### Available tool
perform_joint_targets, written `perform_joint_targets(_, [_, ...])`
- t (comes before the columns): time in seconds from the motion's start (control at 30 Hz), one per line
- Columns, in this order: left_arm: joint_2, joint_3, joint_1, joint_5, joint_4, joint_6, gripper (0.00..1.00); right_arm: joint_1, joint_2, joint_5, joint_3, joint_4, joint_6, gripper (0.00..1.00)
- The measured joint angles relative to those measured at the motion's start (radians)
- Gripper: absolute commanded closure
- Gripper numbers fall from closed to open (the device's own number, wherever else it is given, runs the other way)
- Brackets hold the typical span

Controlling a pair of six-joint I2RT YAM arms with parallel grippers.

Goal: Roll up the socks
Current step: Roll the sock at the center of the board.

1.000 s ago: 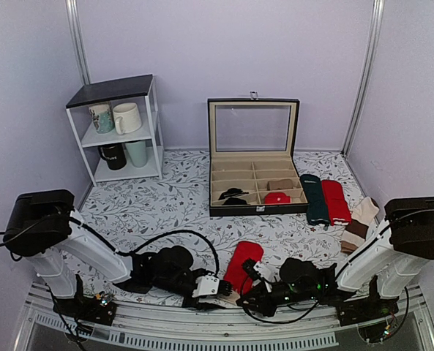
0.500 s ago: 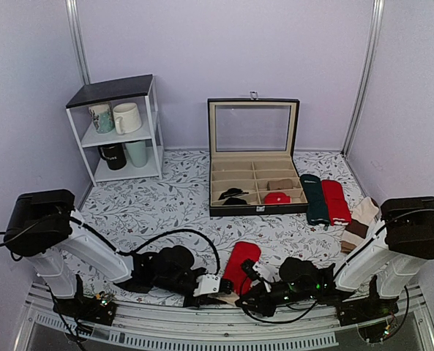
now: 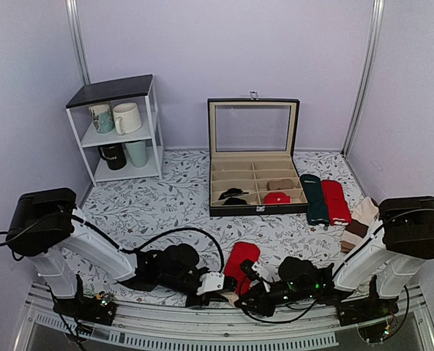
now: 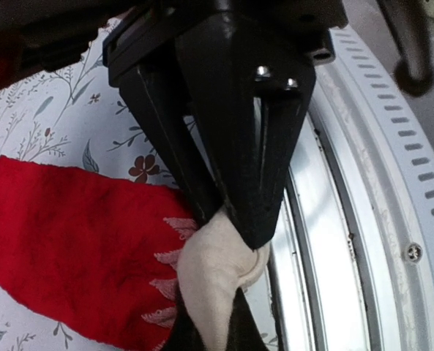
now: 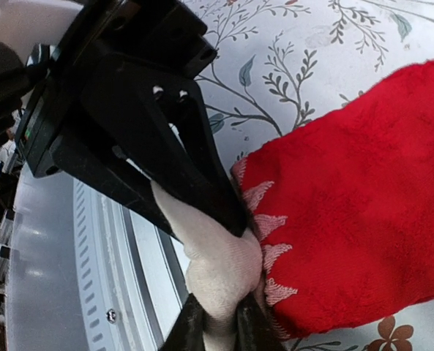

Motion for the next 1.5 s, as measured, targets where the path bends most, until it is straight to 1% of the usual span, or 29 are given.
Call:
perform_joint_targets(0.03, [0.000,0.000,0.001,0.005,0.000,-0.015,1.00,0.000,-0.002,0.000,0.000,-0.001,0.002,0.67])
perform_joint_targets(0.1, [0.001,0.000,0.001,0.016,0.000,-0.050,1.00,0.000,-0.019,0.002,0.003,-0.016,-0.005,0.57])
perform_joint_targets(0.17, [0.004,0.000,0.001,0.034,0.000,-0.097,1.00,0.004,-0.055,0.020,0.004,-0.054,-0.010,0.51])
perform_joint_targets(0.27, [0.013,0.005,0.003,0.070,0.004,-0.172,1.00,0.010,-0.152,0.089,-0.017,-0.143,-0.042,0.46])
perform_joint_targets(0.37, [0.016,0.005,0.014,0.113,0.002,-0.250,1.00,0.007,-0.254,0.173,-0.071,-0.218,-0.115,0.43])
perform_joint_targets(0.47, [0.026,0.005,0.022,0.143,0.011,-0.308,1.00,0.006,-0.316,0.222,-0.108,-0.236,-0.217,0.43])
perform_joint_targets(0.57, [0.042,-0.001,0.029,0.167,0.043,-0.352,1.00,0.016,-0.319,0.238,-0.116,-0.209,-0.336,0.42])
perform_joint_targets(0.7, [0.057,-0.025,0.034,0.179,0.100,-0.398,1.00,0.051,-0.301,0.227,-0.119,-0.121,-0.498,0.42])
perform_joint_targets(0.9, [0.064,-0.039,0.041,0.187,0.136,-0.429,1.00,0.070,-0.201,0.166,-0.071,-0.088,-0.624,0.44])
perform_joint_targets(1.2, [0.076,-0.039,0.047,0.200,0.153,-0.437,1.00,0.082,-0.140,0.134,-0.056,-0.068,-0.654,0.46])
perform_joint_targets(1.27, [0.079,-0.039,0.049,0.206,0.156,-0.437,1.00,0.085,-0.118,0.139,-0.045,-0.066,-0.654,0.49])
perform_joint_targets(1.3, [0.080,-0.039,0.050,0.208,0.158,-0.437,1.00,0.087,-0.106,0.140,-0.038,-0.064,-0.654,0.51])
perform_joint_targets(1.5, [0.083,-0.037,0.051,0.214,0.159,-0.437,1.00,0.087,-0.068,0.149,-0.007,-0.062,-0.647,0.77])
